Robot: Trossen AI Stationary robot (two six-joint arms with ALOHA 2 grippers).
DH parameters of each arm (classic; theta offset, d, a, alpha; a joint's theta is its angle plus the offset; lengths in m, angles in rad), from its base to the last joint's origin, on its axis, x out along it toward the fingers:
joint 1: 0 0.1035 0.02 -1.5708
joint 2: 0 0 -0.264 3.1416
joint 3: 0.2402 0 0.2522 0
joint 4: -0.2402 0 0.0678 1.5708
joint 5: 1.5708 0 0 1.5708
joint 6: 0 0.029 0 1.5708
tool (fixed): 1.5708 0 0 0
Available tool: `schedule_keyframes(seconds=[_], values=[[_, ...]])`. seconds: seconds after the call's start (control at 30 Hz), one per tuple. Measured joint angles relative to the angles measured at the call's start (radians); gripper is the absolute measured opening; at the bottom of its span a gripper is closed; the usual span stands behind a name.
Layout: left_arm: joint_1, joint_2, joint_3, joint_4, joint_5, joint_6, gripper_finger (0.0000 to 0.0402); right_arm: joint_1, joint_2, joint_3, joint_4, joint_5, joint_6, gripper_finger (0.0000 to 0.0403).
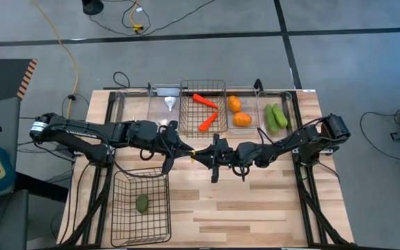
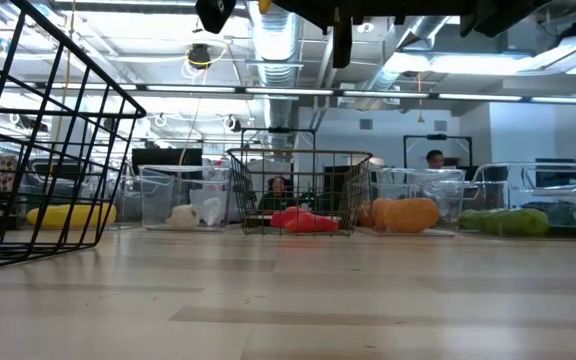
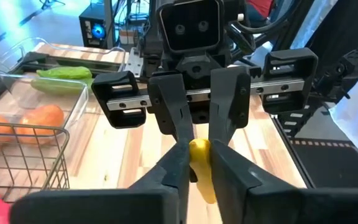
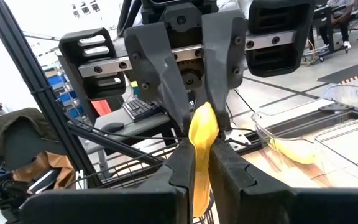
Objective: Sort produce into baskets
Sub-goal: Put the yellow corn into the left transparent bin
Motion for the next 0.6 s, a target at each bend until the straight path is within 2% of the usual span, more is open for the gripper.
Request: schedule_keyframes(seconds=[0.17, 0.4, 0.6], values=[[0.000, 0.000, 0.000, 0.000, 0.000, 0.000, 0.0007, -0.001, 0.000, 0.000, -0.001, 0.000, 0.000, 0.0064], [0.000, 0.000, 0.000, 0.000, 0.000, 0.000, 0.0008, -0.002, 0.000, 0.000, -0.001, 0.000, 0.000, 0.0069], [0.000, 0.001, 0.000, 0.000, 0.000, 0.002, 0.0008, -0.002, 0.000, 0.000, -0.001, 0.000, 0.001, 0.0122]])
